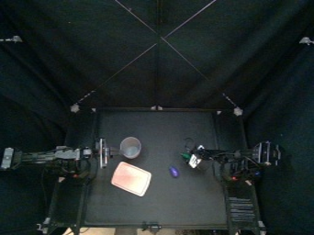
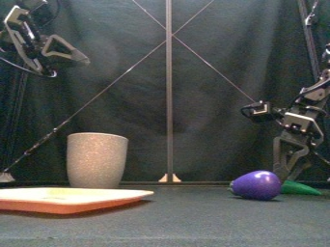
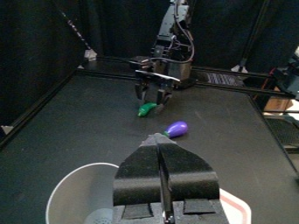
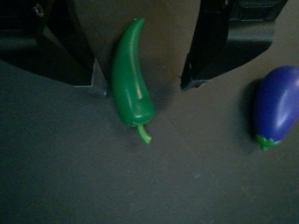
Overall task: Pick the green pepper then place it on the pink plate
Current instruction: Pick the green pepper
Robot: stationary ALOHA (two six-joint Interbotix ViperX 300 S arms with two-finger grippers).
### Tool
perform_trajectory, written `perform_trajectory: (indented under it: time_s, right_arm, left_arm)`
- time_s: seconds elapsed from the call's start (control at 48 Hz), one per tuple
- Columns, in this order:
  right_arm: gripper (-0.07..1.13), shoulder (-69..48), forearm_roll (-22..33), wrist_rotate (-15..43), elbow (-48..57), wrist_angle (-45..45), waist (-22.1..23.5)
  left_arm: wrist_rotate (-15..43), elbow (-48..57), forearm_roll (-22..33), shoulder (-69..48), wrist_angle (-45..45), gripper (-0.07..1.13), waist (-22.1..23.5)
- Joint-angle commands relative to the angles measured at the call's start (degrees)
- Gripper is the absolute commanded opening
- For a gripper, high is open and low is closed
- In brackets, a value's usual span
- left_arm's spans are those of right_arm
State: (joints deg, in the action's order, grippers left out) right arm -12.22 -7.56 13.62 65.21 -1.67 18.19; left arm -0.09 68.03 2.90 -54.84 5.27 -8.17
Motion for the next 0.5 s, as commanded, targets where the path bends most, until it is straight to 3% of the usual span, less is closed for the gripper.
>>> perform_trajectory:
  time_s: [0.021, 0.188, 0.5]
  right_arm:
    - [0.98, 0.9, 0.1, 0.1, -1.8, 0.4, 0.4]
    - [0.9, 1.7, -0.4, 0.1, -3.3, -0.1, 0.1]
    - [0.6, 0.4, -0.9, 0.2, -5.3, -2.4, -1.6]
  left_arm:
    - [0.1, -0.7, 0.2, 0.3, 0.5, 0.15, 0.2]
    - [0.2, -0.6, 0.2, 0.3, 0.5, 0.15, 0.4]
    - [0.2, -0.3, 0.2, 0.3, 0.5, 0.15, 0.4]
